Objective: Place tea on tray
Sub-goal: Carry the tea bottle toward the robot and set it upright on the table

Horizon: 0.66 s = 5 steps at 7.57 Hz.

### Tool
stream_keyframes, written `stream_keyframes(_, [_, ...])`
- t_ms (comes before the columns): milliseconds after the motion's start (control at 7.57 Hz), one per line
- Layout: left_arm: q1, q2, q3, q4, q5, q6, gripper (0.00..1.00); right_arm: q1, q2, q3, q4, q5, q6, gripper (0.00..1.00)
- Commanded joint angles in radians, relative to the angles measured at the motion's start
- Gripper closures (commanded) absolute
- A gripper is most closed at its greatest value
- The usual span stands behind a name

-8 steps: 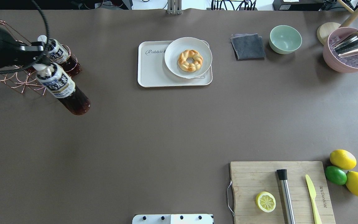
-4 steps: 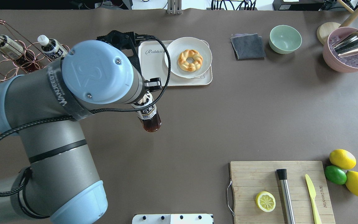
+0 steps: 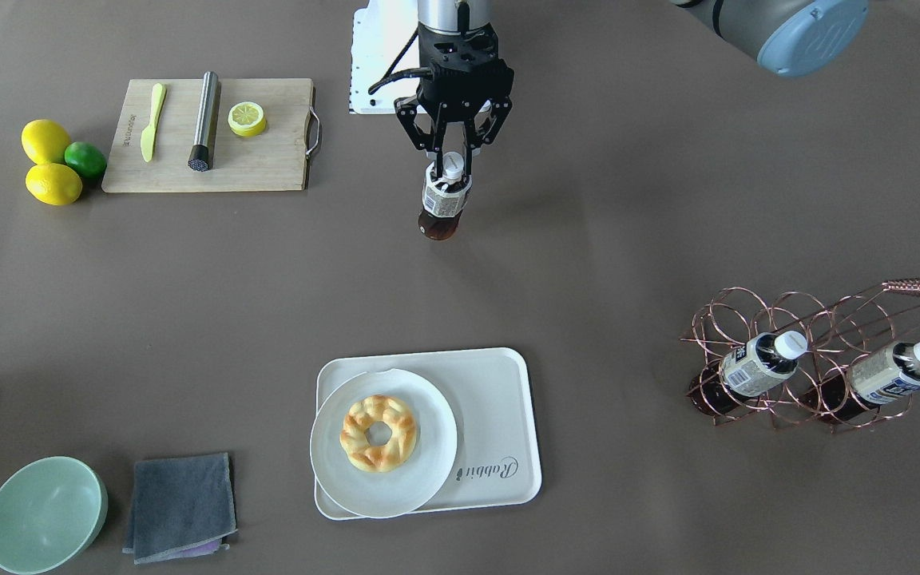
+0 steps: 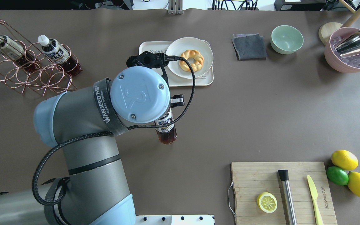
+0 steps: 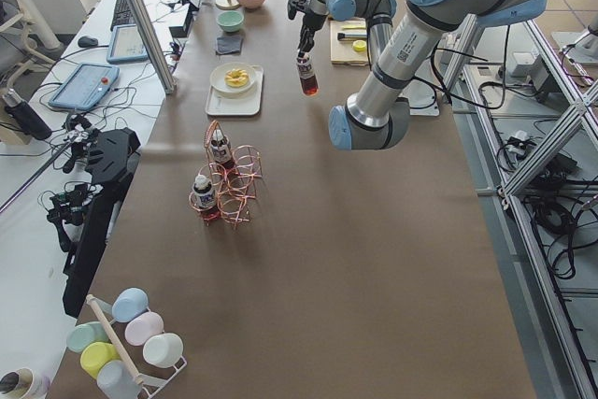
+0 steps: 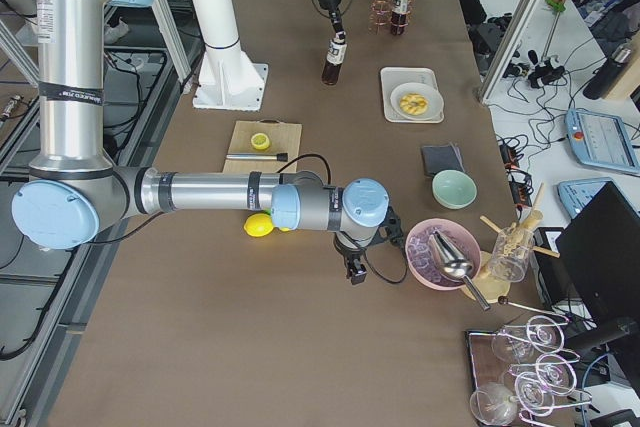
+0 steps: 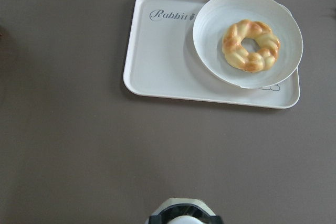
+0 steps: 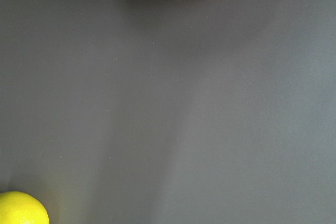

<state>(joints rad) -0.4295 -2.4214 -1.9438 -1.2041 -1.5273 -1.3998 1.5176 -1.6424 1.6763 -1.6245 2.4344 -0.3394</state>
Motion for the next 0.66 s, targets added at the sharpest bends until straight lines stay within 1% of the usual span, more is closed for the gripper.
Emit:
stream_keyframes(0, [0.034,0.001,0.005,-0.009,0.032,-0.001,1.00,-0.004,-0.001,0.000,0.000,0.000,0.000,0.00])
stream_keyframes(264, [0.046,0.002,0.009,-0.011,0.045,-0.001,1.00,-0.005,-0.001,0.002,0.000,0.000,-0.003,0.00])
stream_keyframes(529, [0.049,0.011,0.017,-0.041,0.053,-0.001,1.00,-0.007,-0.001,0.002,0.000,0.000,-0.004,0.00])
